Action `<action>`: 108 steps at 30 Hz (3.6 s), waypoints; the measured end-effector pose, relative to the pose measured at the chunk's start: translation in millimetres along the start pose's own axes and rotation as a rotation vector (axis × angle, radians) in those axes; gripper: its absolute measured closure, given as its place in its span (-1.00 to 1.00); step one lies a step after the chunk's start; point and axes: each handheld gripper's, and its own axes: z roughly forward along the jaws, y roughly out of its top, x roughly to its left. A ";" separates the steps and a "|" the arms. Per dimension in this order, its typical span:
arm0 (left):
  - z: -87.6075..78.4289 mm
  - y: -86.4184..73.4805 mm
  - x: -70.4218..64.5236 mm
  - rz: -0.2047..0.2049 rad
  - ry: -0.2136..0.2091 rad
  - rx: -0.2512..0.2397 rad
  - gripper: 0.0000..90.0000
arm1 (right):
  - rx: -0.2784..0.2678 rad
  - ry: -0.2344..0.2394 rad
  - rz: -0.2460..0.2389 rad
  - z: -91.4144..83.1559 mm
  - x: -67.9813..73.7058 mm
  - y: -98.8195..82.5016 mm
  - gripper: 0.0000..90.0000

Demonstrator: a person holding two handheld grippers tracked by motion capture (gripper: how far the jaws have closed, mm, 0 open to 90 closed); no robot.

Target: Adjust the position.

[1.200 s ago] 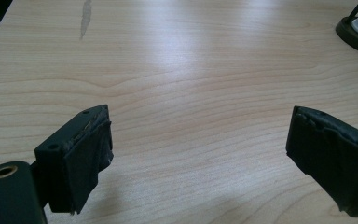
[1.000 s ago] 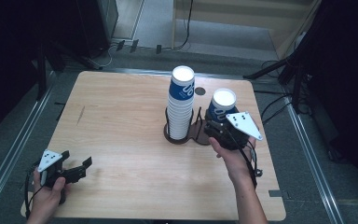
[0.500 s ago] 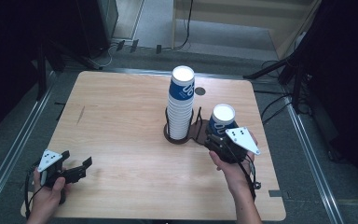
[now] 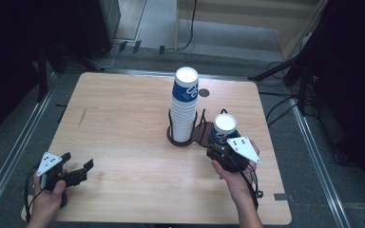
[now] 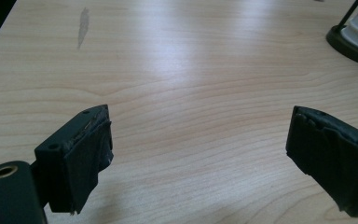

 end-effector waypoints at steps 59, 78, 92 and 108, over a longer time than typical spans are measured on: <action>28.0 83.4 -109.6 0.095 -0.208 0.003 -1.00 | 0.040 0.041 -0.141 2.5 47.9 -31.7 -0.56; 29.5 76.0 -134.3 0.140 -0.331 0.023 -1.00 | 0.024 0.043 -0.235 1.6 67.7 -37.9 -0.55; 29.7 75.0 -139.2 0.150 -0.370 0.028 -1.00 | 0.008 0.060 -0.331 -0.1 80.7 -42.5 -0.55; 28.8 75.2 -151.8 0.173 -0.426 0.030 -1.00 | -0.045 0.070 -0.469 -3.6 97.2 -46.9 -0.54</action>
